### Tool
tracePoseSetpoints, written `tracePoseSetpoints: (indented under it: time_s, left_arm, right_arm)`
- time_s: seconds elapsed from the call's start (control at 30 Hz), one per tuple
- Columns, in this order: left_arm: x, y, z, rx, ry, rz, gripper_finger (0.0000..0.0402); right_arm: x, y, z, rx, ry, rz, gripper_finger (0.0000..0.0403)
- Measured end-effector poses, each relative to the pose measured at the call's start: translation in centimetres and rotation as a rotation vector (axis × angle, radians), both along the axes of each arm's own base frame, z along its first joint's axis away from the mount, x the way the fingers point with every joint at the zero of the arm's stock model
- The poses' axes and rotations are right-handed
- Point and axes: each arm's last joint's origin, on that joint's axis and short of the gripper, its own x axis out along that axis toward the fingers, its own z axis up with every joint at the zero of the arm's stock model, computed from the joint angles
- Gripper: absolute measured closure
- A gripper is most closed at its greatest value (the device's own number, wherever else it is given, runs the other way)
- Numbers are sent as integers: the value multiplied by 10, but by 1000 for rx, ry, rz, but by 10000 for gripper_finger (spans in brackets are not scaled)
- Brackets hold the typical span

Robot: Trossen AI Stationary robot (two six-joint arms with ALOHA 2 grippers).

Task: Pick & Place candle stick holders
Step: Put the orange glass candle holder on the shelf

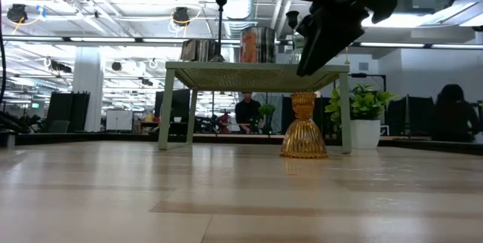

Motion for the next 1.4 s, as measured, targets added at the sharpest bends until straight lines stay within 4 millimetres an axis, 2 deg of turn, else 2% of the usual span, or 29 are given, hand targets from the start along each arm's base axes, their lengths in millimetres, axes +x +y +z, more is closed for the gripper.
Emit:
tracePoseSetpoints:
  time_s: [0.13,0.5,1.1,1.4]
  left_arm:
    - [0,0,0,-1,0,0,397]
    - [0,0,0,-1,-1,0,396]
    - [0,0,0,-5,-2,1,397]
    - [0,0,1,-9,-6,1,397]
  right_arm:
    - [3,-5,-7,0,27,-15,240]
    - [6,-14,-12,49,60,-24,280]
    - [-1,-15,-31,22,75,-30,272]
    - [0,-15,-31,23,66,-19,306]
